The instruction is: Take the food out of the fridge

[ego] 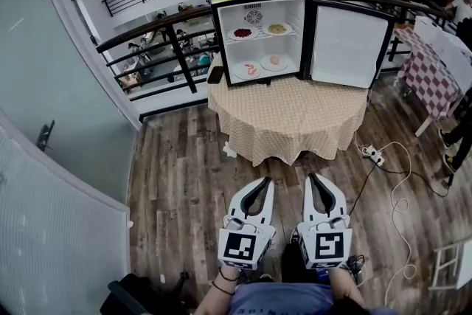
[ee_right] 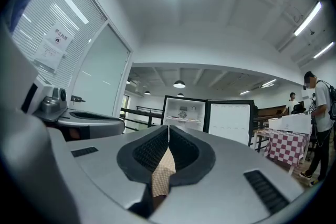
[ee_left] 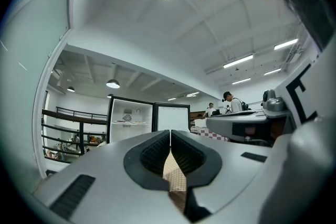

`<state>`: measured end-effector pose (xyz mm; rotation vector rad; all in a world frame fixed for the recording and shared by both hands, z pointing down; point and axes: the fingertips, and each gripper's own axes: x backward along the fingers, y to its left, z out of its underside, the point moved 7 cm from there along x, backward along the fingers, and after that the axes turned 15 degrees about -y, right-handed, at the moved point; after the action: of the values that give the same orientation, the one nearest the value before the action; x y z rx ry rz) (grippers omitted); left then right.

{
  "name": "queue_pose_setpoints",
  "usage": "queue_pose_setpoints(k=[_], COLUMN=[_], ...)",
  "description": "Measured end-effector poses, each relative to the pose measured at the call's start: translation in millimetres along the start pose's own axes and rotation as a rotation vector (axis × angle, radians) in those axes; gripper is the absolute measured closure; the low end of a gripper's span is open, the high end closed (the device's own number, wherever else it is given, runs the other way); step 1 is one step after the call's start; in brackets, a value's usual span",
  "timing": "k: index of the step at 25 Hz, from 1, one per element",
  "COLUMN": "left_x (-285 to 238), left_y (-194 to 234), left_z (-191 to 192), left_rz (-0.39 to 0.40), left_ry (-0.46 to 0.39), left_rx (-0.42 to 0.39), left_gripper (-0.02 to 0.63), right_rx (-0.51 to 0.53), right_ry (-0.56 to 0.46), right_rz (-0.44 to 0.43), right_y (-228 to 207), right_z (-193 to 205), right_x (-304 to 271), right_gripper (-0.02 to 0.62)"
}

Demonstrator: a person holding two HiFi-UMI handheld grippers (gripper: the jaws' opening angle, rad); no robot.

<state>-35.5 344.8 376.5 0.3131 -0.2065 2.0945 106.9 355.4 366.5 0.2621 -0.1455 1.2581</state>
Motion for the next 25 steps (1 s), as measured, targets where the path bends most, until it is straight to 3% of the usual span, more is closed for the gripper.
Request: queue_pose_setpoints(k=[16, 25], left_x=[-174.8, -222.0], left_y=[12.3, 15.3], left_z=[45.7, 57.3], left_rz=[-0.082, -0.121], left_ry=[0.025, 0.015], left_rx=[-0.046, -0.06], left_gripper=[0.588, 0.588], right_rx=[-0.061, -0.092], right_ry=[0.019, 0.006], right_rz=[-0.085, -0.135], right_y=[-127.8, -158.5], right_z=[46.3, 61.6], right_x=[-138.7, -179.3], right_gripper=[0.575, 0.575])
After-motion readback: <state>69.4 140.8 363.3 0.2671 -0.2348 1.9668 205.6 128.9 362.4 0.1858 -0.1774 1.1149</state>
